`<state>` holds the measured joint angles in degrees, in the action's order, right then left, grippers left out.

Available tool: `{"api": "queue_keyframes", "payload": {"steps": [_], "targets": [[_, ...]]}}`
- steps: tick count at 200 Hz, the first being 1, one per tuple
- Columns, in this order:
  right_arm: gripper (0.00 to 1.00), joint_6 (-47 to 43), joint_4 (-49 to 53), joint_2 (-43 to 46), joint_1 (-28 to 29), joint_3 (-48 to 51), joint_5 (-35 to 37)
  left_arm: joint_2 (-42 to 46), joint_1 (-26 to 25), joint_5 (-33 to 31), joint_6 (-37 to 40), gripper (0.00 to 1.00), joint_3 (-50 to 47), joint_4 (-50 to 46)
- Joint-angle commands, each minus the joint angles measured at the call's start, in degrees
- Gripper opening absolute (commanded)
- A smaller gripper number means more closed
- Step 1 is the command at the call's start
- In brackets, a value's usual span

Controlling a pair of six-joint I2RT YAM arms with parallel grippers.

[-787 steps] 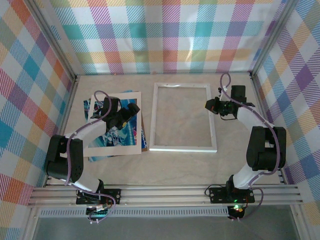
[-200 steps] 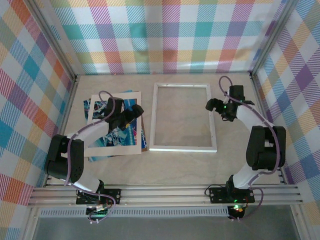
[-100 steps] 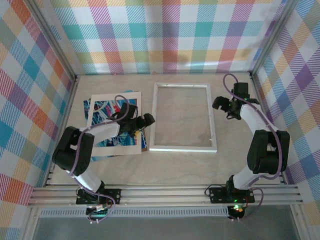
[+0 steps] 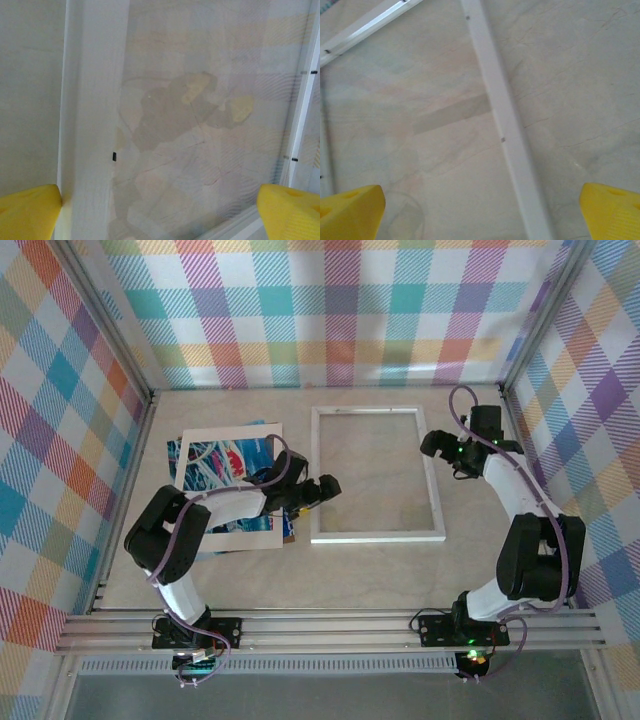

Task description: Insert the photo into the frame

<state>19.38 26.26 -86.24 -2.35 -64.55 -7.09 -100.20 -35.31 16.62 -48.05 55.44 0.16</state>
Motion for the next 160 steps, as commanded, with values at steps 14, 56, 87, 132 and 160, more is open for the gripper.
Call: {"api": "queue_keyframes", "payload": {"steps": [14,56,87,132,160], "targets": [[0.99,2.87,-0.35,1.68,1.29,0.21,-7.47,-0.87,-1.69,0.95,-1.56,1.00,2.43,1.73],[0.84,7.26,-3.02,2.95,12.78,0.44,-4.91,7.57,4.45,-4.09,1.97,1.00,-0.14,-3.51],[0.59,11.49,-6.41,0.97,24.11,-0.27,-4.05,17.26,12.74,-7.80,6.72,1.00,-3.25,-12.39],[0.41,15.41,-10.06,-9.18,38.89,-5.57,-1.84,27.05,20.02,-7.94,7.89,1.00,-11.51,-19.86],[0.34,17.01,-11.06,-17.87,43.03,-11.96,-0.08,32.01,20.66,-8.08,6.63,1.00,-17.86,-19.78]]}}
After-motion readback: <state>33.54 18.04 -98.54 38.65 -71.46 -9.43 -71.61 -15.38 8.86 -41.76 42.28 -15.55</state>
